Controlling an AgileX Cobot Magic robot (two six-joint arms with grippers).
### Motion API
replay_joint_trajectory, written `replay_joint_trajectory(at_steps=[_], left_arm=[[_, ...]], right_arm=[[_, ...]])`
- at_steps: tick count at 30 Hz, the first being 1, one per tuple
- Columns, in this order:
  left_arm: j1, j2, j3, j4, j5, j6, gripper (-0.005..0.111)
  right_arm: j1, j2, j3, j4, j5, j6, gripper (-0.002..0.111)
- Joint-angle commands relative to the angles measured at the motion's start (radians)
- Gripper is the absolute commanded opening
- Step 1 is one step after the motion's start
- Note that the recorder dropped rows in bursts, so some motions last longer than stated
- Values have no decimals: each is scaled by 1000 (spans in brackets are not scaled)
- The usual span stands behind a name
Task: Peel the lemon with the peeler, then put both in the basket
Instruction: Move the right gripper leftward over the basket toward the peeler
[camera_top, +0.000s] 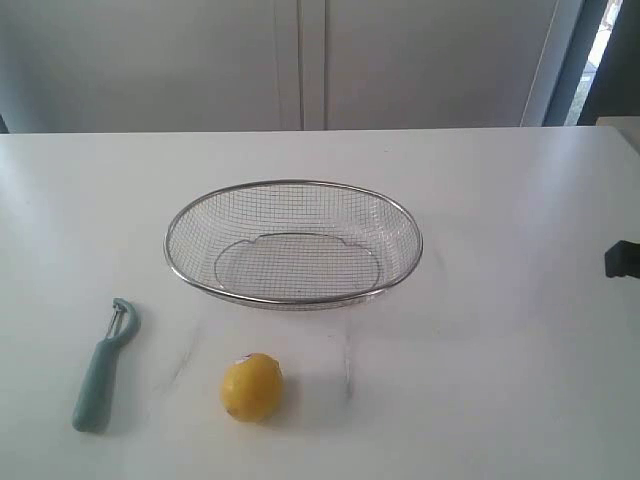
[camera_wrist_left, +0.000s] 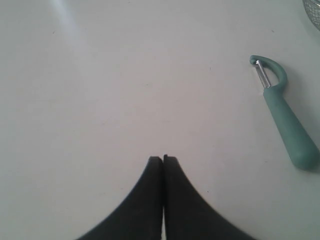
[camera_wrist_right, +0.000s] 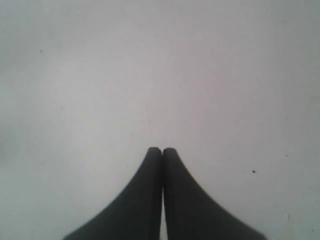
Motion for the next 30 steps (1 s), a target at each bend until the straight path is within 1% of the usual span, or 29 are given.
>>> replay_joint_trajectory(at_steps=[1,6,10,30], left_arm=[[3,-5,7,-9,10,-7,0],[3,-5,7,-9,10,-7,0],[3,-5,7,-9,10,-7,0],[3,-5,7,-9,10,-7,0]], right_arm=[[19,1,-8,20,6,-22,0],[107,1,-8,23,2,-10,0],[151,1,-8,23,0,11,0],[323,1,-8,20,13,95,0]])
